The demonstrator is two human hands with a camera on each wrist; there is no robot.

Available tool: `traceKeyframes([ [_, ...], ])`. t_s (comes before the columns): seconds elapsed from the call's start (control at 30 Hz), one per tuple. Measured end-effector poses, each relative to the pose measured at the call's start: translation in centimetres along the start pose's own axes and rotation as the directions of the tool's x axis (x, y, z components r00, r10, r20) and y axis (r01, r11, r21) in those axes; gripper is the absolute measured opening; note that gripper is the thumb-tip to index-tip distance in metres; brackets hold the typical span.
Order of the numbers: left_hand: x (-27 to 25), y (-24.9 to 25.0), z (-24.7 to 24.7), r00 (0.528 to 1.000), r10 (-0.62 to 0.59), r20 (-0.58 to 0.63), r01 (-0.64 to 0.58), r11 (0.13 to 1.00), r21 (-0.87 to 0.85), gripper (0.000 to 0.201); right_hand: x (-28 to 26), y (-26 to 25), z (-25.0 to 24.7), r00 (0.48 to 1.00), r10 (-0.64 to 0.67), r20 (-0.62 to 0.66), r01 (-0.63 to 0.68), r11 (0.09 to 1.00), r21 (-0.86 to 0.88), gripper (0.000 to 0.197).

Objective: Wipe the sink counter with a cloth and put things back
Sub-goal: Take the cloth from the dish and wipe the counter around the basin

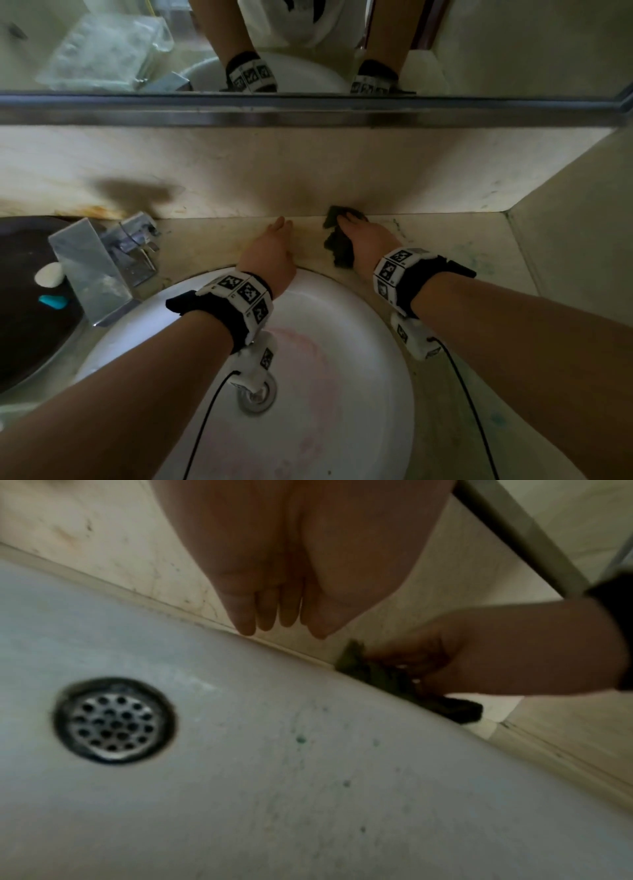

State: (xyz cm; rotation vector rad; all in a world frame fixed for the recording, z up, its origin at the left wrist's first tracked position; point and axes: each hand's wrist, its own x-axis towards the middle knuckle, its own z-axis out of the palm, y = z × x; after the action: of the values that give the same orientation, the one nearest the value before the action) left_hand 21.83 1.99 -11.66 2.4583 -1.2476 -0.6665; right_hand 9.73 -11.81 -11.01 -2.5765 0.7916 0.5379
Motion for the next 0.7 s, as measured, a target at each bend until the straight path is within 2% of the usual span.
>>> traceKeyframes([
  [0.1,-0.4,-0.1,0.1,0.997,0.068,-0.026,-0.069,0.996,-0.061,0.064,0.3,-3.1,0.4,0.984,-0.139,-0.112,0.149,0.985,0.085,0.067],
  [0.17,-0.4,-0.7,0.5,0.994,0.085,-0.072,-0.092,0.992,-0.09,0.061,0.8,-5.4,0.9,0.967,-0.21,-0.142,0.226,0.968,0.109,0.063],
  [0.23,-0.4,-1.6,0.9,0.996,0.037,-0.08,-0.044,0.995,-0.092,0.056,1.5,-6.8,1.4,0.966,-0.241,-0.09,0.249,0.964,0.089,0.067],
  [0.33,-0.6,-2.4,1.4,0.999,0.007,-0.041,-0.008,1.0,-0.026,0.052,2.2,-7.0,1.9,0.968,-0.249,0.025,0.25,0.967,-0.052,0.069],
  [0.4,-0.6,-1.9,1.5,0.999,0.04,-0.013,-0.04,0.999,-0.007,0.052,2.2,-6.0,2.1,0.973,-0.225,0.053,0.229,0.968,-0.104,0.065],
  [0.53,-0.4,0.7,2.1,0.985,0.12,0.126,-0.134,0.984,0.114,0.057,1.6,-1.6,1.4,0.994,-0.052,0.1,0.066,0.986,-0.151,0.072],
  [0.7,0.2,1.4,2.3,0.971,0.041,0.235,-0.099,0.965,0.241,0.054,0.3,2.5,1.0,0.998,0.013,0.059,-0.004,0.987,-0.159,0.066],
])
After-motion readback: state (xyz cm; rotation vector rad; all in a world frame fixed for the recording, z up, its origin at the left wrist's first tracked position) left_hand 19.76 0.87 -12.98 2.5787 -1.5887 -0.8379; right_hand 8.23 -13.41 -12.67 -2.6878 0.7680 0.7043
